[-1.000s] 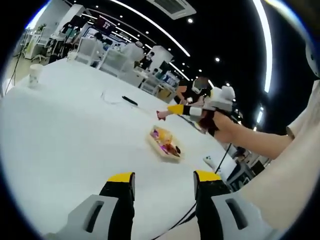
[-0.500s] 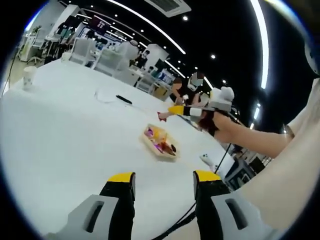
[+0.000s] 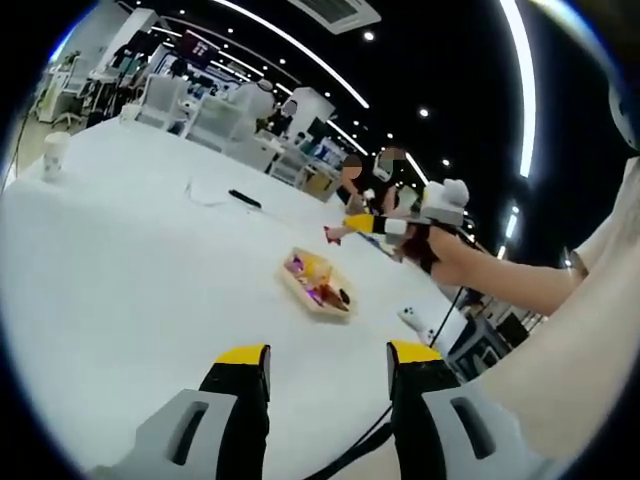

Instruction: Place the target food into the container with the food tongs after gripping and lifting it, then release it inside without dropping or visibly crushing the food.

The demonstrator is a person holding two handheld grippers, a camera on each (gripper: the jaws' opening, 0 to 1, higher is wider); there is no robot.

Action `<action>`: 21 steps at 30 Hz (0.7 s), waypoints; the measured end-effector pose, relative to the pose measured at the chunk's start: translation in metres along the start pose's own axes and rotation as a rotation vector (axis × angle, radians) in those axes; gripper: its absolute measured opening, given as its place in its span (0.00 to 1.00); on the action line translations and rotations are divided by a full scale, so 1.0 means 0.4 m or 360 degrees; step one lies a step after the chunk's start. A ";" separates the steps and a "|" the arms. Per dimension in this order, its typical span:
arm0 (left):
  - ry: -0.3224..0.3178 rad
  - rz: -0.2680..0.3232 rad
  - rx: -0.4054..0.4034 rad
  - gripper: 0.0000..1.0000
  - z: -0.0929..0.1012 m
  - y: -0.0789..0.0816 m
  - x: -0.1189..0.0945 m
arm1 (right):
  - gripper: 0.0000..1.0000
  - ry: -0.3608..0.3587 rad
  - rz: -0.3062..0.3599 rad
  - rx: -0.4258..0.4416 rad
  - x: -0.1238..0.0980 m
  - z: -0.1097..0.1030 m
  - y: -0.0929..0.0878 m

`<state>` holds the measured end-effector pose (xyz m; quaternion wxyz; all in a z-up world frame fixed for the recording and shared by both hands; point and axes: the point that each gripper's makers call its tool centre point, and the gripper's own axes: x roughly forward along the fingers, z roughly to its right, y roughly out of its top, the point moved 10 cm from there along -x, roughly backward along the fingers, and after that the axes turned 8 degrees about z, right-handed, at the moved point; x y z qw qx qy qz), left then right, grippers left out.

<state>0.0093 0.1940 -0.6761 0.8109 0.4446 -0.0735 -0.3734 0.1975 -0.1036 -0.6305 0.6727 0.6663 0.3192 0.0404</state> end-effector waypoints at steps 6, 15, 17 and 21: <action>-0.0002 -0.0003 -0.0002 0.46 0.000 -0.002 0.002 | 0.21 -0.0041 0.0000 0.0024 -0.007 0.017 -0.007; -0.0003 0.0006 -0.0010 0.46 -0.002 -0.006 0.003 | 0.22 -0.0083 0.0008 0.0043 -0.022 0.044 -0.001; 0.0001 0.0013 -0.0017 0.46 -0.003 -0.007 0.001 | 0.22 -0.0098 0.0015 0.0052 -0.027 0.051 0.004; 0.0006 0.0014 -0.0027 0.46 -0.007 -0.011 -0.002 | 0.22 -0.0121 0.0022 0.0046 -0.035 0.060 0.013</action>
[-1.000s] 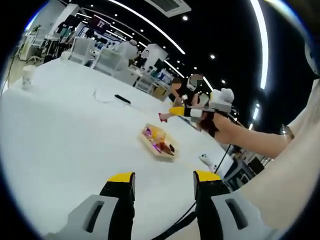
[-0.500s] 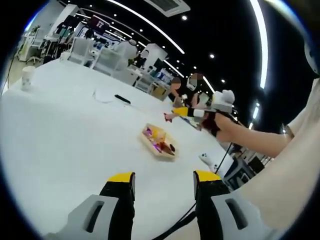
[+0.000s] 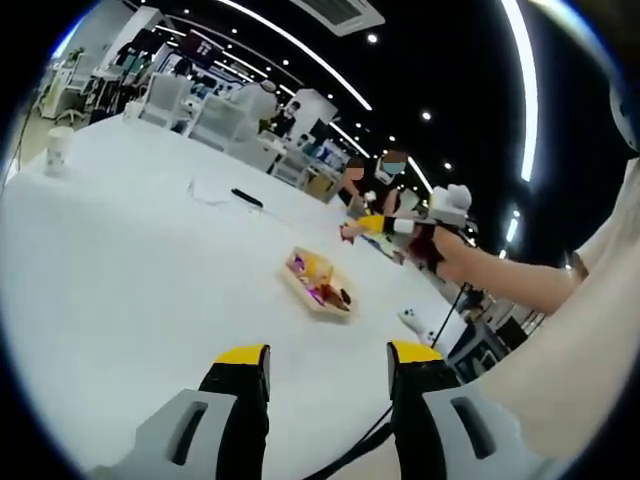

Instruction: Place the target food into the container with the food tongs after gripping and lifting it, then release it inside without dropping or visibly crushing the food.

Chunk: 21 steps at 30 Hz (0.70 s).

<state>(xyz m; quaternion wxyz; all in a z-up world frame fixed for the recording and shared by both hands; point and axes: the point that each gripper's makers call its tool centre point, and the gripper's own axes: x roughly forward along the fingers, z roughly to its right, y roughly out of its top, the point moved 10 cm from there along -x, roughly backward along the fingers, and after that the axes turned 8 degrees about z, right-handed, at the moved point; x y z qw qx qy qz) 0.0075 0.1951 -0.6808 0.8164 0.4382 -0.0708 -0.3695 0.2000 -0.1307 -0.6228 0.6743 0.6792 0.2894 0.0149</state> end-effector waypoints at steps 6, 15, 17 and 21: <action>0.0008 0.0003 -0.0008 0.46 -0.008 0.001 -0.004 | 0.22 -0.0035 -0.0004 -0.0006 -0.015 0.016 0.007; 0.0002 -0.0011 -0.0016 0.46 -0.021 0.003 0.005 | 0.22 -0.0061 0.0001 -0.0002 -0.022 0.030 0.014; -0.0001 -0.0013 -0.0014 0.46 -0.021 0.003 0.007 | 0.22 -0.0067 0.0003 -0.0001 -0.022 0.034 0.015; -0.0009 -0.0021 -0.0019 0.46 -0.021 0.002 0.013 | 0.22 -0.0076 0.0003 0.0006 -0.028 0.039 0.012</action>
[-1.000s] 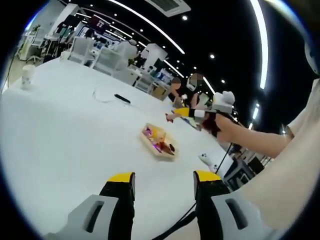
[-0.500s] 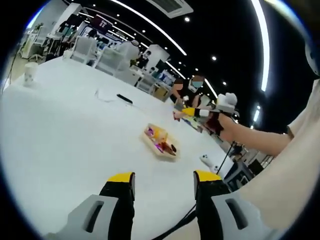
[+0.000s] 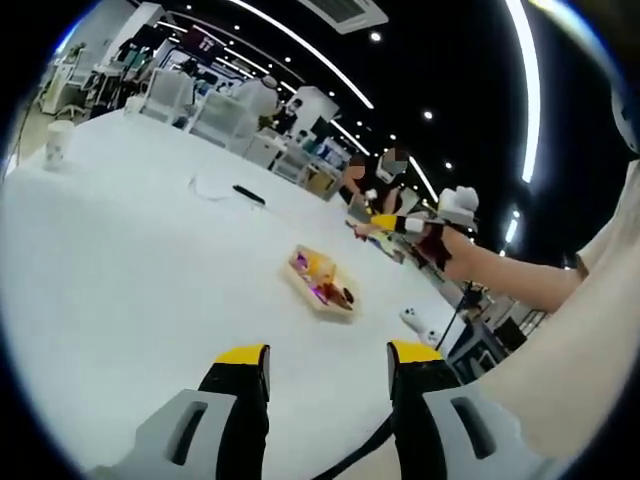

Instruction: Place the target food into the container with the food tongs after gripping and lifting it, then release it inside without dropping or visibly crushing the food.

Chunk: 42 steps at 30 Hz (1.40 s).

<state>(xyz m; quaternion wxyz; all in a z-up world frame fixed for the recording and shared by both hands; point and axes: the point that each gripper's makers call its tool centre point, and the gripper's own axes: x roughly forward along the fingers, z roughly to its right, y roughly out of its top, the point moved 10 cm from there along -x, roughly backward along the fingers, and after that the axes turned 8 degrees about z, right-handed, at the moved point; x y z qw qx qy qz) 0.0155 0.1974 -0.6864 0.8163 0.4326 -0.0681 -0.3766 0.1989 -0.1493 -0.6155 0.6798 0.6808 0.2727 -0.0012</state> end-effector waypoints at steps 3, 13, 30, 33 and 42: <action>-0.0010 -0.0002 0.0001 0.46 0.001 0.000 0.005 | 0.22 -0.0011 -0.0003 0.0003 -0.006 0.007 -0.003; -0.0025 -0.0013 0.0008 0.47 0.000 0.005 0.010 | 0.22 -0.0037 0.0004 0.0019 -0.014 0.022 -0.005; -0.0050 -0.0060 0.0017 0.47 0.000 0.002 0.025 | 0.23 -0.0087 0.0021 0.0039 -0.028 0.033 -0.026; -0.0058 -0.0056 0.0019 0.46 0.003 0.004 0.030 | 0.23 -0.0098 0.0037 0.0040 -0.035 0.036 -0.025; -0.0079 -0.0041 0.0030 0.47 0.001 0.011 0.036 | 0.24 -0.0094 0.0076 0.0024 -0.039 0.033 -0.008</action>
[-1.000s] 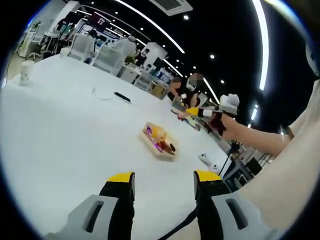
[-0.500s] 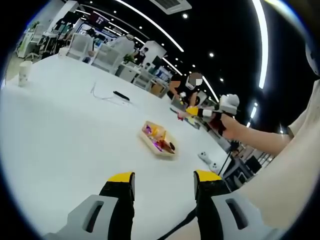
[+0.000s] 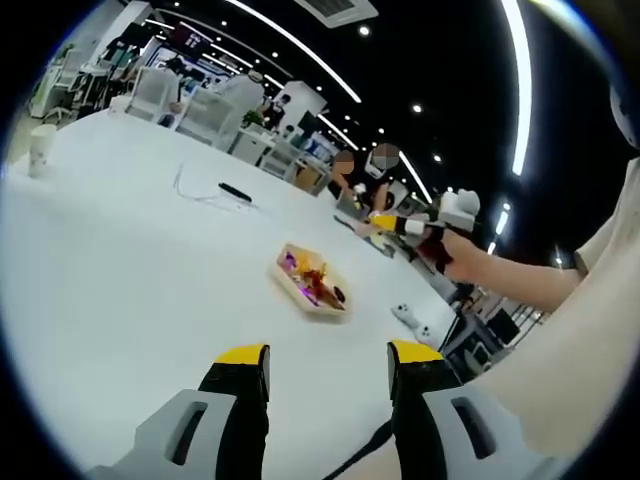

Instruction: Place the target food into the container with the food tongs after gripping and lifting it, then release it inside without dropping or visibly crushing the food.

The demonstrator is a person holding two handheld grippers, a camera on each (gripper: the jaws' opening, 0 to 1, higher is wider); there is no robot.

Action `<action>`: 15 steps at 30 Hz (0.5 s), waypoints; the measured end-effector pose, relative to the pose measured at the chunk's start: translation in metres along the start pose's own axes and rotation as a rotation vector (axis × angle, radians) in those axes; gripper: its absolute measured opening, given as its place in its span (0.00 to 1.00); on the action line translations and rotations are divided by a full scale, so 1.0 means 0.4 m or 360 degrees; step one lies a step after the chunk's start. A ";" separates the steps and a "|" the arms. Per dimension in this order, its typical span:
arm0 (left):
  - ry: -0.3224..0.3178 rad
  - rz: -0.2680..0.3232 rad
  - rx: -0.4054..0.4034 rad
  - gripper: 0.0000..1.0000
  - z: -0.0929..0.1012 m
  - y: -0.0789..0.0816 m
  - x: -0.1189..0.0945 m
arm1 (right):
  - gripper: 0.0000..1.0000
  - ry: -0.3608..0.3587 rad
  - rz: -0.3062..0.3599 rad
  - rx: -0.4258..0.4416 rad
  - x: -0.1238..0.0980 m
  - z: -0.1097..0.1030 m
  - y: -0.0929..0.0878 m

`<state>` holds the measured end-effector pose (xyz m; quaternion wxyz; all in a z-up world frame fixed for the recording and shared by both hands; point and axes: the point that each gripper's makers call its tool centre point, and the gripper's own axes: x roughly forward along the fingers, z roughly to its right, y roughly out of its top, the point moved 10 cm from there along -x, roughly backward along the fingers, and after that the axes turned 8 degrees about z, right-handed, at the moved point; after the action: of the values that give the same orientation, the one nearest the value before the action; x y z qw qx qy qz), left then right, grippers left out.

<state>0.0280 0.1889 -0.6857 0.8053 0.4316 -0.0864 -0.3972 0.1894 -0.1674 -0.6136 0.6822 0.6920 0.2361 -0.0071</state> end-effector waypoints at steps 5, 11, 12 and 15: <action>-0.0013 0.0027 0.0007 0.47 -0.001 0.009 0.003 | 0.24 0.0018 0.0029 -0.0018 -0.007 -0.013 0.020; -0.0037 0.0018 0.0030 0.47 0.000 0.018 0.009 | 0.25 0.0059 0.0067 -0.0025 -0.016 -0.030 0.035; -0.0043 0.0006 0.0038 0.47 -0.001 0.020 0.011 | 0.25 0.0067 0.0075 -0.0022 -0.019 -0.032 0.038; -0.0059 -0.0005 0.0049 0.47 0.001 0.027 0.015 | 0.25 0.0089 0.0096 -0.0006 -0.027 -0.038 0.046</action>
<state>0.0380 0.1877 -0.6787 0.7962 0.4367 -0.1067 -0.4050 0.1814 -0.1558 -0.5918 0.6764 0.6975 0.2343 0.0333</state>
